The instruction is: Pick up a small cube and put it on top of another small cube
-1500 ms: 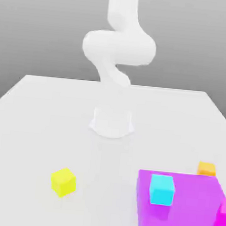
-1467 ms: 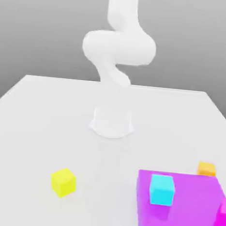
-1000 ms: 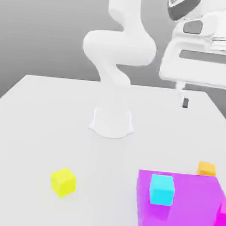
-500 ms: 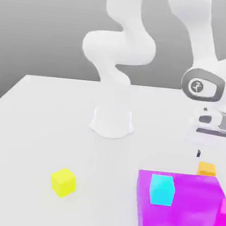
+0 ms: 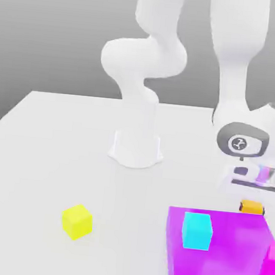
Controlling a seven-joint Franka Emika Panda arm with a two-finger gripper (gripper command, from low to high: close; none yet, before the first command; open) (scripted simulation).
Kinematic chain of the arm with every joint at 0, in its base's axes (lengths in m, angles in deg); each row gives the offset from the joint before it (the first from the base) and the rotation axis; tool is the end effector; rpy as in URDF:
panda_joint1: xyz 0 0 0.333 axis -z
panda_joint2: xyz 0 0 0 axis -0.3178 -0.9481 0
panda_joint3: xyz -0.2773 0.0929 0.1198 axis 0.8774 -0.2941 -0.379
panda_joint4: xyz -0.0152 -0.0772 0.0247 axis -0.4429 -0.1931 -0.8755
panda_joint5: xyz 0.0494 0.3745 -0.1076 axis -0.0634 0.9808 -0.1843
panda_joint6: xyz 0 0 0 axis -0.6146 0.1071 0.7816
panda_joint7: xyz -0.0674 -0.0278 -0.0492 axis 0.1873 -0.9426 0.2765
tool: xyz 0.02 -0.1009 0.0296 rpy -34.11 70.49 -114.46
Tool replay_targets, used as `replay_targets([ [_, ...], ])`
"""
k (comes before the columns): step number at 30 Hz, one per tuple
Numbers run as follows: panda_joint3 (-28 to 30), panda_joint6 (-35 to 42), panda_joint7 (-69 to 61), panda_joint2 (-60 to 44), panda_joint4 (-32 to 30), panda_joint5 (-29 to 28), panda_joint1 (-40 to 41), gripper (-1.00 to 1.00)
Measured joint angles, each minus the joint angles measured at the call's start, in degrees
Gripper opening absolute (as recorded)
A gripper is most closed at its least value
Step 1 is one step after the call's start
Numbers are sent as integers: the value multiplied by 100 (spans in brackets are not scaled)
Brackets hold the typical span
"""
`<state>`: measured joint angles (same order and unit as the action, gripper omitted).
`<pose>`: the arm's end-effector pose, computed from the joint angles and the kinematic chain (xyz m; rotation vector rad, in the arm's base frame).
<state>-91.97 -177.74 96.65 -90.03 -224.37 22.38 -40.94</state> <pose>0.2473 0.3182 0.1259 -2.7618 1.4874 0.0027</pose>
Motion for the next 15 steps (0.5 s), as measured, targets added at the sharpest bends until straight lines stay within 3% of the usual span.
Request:
replay_targets([
  [4, -341, 118, -252, 198, -71, 332, 272, -100],
  [12, -1787, 655, -1592, 1178, -427, 2093, 1351, -100],
  [15, -1879, 951, -1785, 1551, -407, 2721, 1632, -100],
])
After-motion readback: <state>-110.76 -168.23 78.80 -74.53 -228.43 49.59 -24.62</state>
